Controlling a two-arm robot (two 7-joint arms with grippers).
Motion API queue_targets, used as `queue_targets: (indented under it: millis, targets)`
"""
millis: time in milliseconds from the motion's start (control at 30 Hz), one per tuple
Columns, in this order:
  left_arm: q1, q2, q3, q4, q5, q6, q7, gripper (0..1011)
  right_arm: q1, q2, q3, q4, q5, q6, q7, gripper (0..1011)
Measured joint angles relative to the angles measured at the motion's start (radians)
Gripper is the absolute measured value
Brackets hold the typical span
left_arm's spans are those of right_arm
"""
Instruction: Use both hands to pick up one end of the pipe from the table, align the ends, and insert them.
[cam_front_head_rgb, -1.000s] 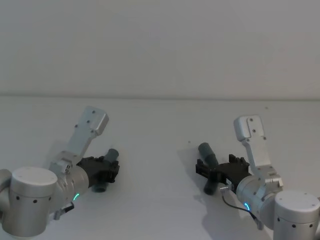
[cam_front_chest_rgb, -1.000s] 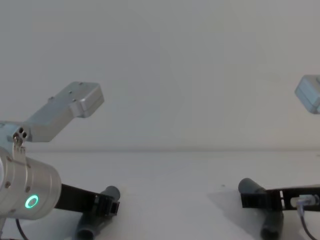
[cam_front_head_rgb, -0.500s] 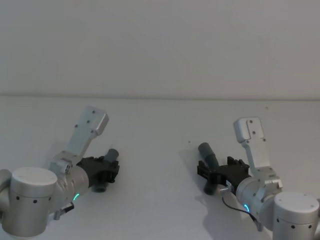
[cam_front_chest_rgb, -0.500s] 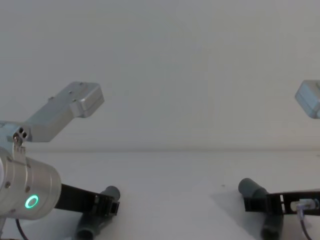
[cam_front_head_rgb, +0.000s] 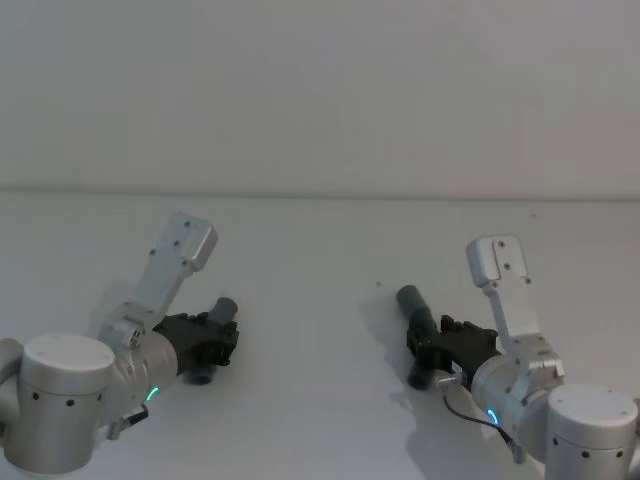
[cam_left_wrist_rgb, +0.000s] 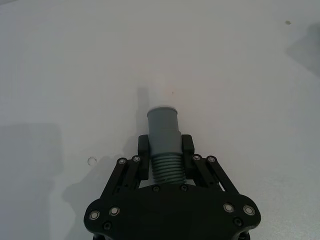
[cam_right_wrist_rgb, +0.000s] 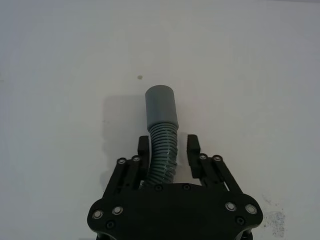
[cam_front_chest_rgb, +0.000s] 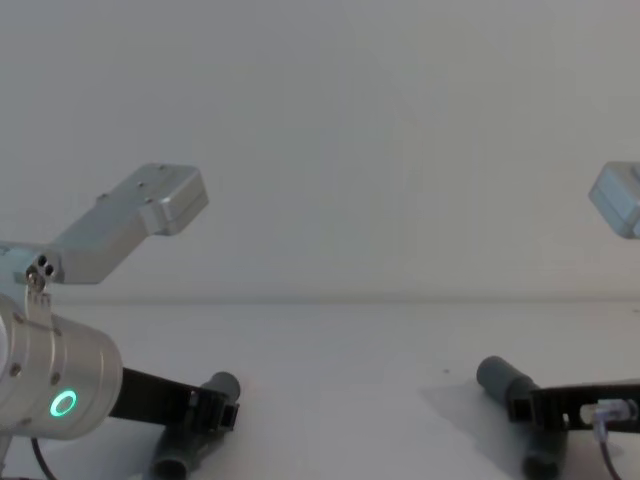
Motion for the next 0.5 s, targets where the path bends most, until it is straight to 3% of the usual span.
queue_targets:
  millis: [167, 500]
  targets:
    - [0.0, 0.0, 0.0, 0.0, 0.0, 0.0, 0.0, 360, 0.0, 0.0, 0.001, 0.001, -0.001, -0.001, 0.001, 278]
    - [0.0, 0.0, 0.0, 0.0, 0.0, 0.0, 0.0, 358, -0.001, -0.001, 0.001, 0.001, -0.001, -0.002, 0.002, 160]
